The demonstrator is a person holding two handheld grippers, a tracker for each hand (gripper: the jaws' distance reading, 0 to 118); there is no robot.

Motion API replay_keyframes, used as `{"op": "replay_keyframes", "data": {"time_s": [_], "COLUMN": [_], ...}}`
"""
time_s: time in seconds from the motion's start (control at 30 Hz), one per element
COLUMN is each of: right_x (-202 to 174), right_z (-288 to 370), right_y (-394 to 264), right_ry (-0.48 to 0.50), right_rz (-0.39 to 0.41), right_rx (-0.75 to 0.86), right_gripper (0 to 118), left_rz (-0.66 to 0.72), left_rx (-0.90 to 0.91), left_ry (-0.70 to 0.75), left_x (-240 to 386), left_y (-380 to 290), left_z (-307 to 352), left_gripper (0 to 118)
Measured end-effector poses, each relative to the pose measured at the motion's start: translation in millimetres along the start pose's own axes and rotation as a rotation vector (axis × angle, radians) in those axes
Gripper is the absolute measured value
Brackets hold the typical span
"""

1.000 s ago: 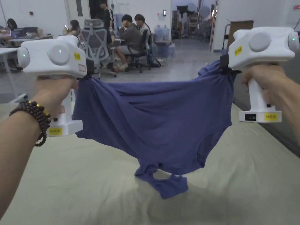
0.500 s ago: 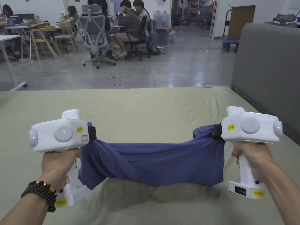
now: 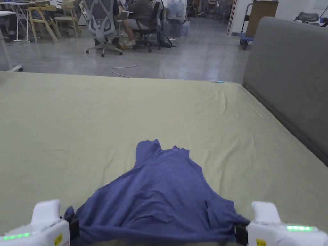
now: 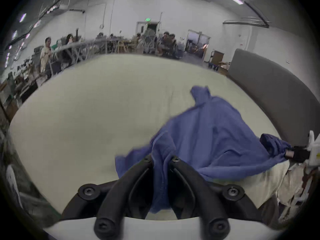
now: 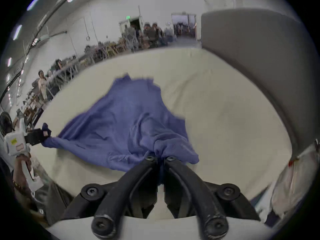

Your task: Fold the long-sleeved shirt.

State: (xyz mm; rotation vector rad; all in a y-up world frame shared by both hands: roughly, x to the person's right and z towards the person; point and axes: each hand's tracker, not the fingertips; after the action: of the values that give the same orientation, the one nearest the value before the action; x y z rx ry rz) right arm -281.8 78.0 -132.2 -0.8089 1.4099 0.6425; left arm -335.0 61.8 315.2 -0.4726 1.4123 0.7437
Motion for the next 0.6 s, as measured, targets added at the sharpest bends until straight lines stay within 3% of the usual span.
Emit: {"op": "replay_keyframes", "data": {"time_s": [0.17, 0.2, 0.23, 0.3, 0.33, 0.4, 0.53, 0.57, 0.6], "right_x": [-3.4, -4.9, -5.9, -8.2, -8.7, -9.7, -14.8, -16.9, -18.6], "right_z": [-34.2, -35.7, -35.4, -13.0, -3.3, 24.8, 63.1, 67.2, 68.4], "right_y": [-22.3, -21.8, -20.6, -11.5, -7.7, 2.6, 31.9, 35.2, 36.0], "right_ry": [-0.024, -0.026, -0.024, -0.018, 0.004, 0.042, 0.034, 0.036, 0.044], "right_rz": [0.008, 0.017, 0.02, 0.018, 0.014, 0.001, -0.003, -0.001, 0.007], "right_rx": [-0.076, -0.082, -0.089, -0.086, -0.058, 0.04, 0.167, 0.171, 0.179], "right_gripper": [0, 5, 19, 81, 114, 118, 117, 110, 93], "left_rz": [0.027, 0.052, 0.077, 0.108, 0.111, 0.141, 0.12, 0.115, 0.107], "left_rx": [-0.027, -0.027, -0.02, 0.013, 0.017, 0.117, 0.193, 0.18, 0.17], "left_ry": [-0.005, -0.016, -0.019, 0.009, 0.007, -0.047, 0.001, 0.004, 0.002], "left_x": [-18.9, -22.9, -24.8, -28.5, -28.8, -31.8, -6.0, -2.4, -6.4], "left_y": [-24.6, -23.3, -19.8, -8.9, -4.6, 11.4, 42.5, 50.6, 55.4], "left_z": [-18.8, -21.4, -18.5, -6.4, 0.7, 26.7, 79.9, 87.1, 77.9], "left_gripper": [10, 18, 45, 109, 118, 118, 118, 118, 111]}}
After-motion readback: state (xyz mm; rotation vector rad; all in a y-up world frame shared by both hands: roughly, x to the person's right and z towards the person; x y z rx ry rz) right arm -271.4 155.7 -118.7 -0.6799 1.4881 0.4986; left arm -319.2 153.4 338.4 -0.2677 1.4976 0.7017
